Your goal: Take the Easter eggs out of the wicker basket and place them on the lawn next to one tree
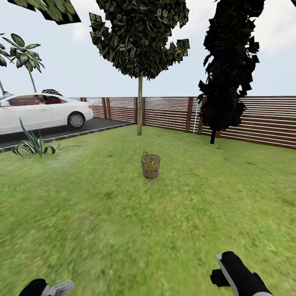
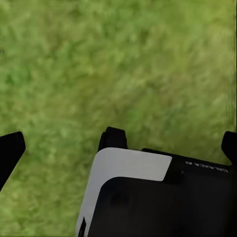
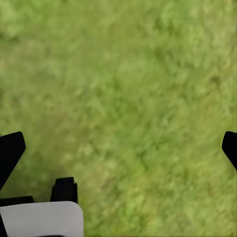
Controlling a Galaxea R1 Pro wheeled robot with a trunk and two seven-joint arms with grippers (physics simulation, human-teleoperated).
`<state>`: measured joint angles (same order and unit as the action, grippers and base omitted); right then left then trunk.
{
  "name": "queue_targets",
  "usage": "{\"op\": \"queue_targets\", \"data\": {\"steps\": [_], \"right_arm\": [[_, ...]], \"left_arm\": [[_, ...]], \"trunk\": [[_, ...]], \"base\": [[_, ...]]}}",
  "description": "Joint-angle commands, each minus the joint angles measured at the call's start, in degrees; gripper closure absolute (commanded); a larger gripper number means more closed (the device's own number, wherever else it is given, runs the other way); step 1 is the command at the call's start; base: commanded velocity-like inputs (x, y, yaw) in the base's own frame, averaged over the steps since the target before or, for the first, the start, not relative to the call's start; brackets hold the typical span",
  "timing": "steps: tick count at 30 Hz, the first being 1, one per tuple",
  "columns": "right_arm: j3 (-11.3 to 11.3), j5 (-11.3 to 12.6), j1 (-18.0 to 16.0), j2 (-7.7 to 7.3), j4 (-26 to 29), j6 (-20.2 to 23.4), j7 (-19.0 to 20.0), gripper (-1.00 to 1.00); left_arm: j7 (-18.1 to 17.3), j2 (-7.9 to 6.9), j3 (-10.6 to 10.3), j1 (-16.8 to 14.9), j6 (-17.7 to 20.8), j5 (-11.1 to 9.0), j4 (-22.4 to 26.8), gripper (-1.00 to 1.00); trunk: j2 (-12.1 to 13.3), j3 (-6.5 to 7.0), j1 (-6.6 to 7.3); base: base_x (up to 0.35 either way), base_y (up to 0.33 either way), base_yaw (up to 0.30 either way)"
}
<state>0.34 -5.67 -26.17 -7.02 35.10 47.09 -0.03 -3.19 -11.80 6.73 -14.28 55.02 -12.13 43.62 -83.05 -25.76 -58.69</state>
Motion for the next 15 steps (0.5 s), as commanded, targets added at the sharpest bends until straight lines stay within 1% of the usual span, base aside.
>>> {"op": "queue_targets", "data": {"steps": [1, 3, 4, 5, 6, 7, 9, 15], "right_arm": [[0.0, -0.5, 0.0, -0.01, 0.1, 0.3, 0.2, -1.00], [0.0, -0.5, 0.0, 0.04, 0.1, 0.3, 0.2, -1.00], [0.1, -0.5, 0.0, 0.06, 0.1, 0.3, 0.2, -1.00], [0.1, -0.5, 0.0, 0.07, -0.1, 0.2, 0.2, -1.00], [0.1, -0.5, 0.0, 0.07, -0.6, 0.2, 0.2, -1.00], [0.1, -0.4, 0.0, 0.07, -1.1, 0.2, 0.2, -1.00], [0.0, -0.4, 0.0, 0.08, -1.8, 0.1, 0.2, -1.00], [0.1, -0.4, 0.0, 0.08, -2.3, 0.1, 0.2, -1.00]], "left_arm": [[-0.5, -0.10, 0.1, -0.6, 0.3, 0.2, -0.8, -1.00], [-0.8, -0.73, 0.2, -2.2, 0.3, 0.2, -3.4, -1.00], [-1.3, -1.55, 0.2, -3.8, 0.2, 0.2, -6.1, -1.00], [-1.9, -1.94, 0.2, -5.0, 0.1, 0.1, -8.0, -1.00], [-3.0, -2.27, 0.2, -6.3, 0.0, 0.1, -10.3, -1.00], [-3.6, -2.35, 0.2, -6.8, -0.1, 0.1, -11.3, -1.00], [-4.2, -2.36, 0.1, -7.3, -0.2, 0.1, -12.3, -1.00], [-4.6, -2.35, 0.1, -7.7, -0.3, 0.2, -12.9, -1.00]], "trunk": [[0.0, -0.07, -0.03], [0.0, -0.07, -0.03], [0.0, -0.07, -0.03], [0.0, -0.07, -0.03], [0.0, -0.07, -0.03], [0.0, -0.07, -0.03], [0.0, -0.07, -0.03], [0.0, -0.07, -0.03]], "base": [[0.343, 0.000, 0.000], [0.343, 0.000, 0.000], [0.343, 0.000, 0.000], [0.343, 0.000, 0.000], [0.343, 0.000, 0.000], [0.343, 0.000, 0.000], [0.343, 0.000, 0.000], [0.343, 0.000, 0.000]]}}
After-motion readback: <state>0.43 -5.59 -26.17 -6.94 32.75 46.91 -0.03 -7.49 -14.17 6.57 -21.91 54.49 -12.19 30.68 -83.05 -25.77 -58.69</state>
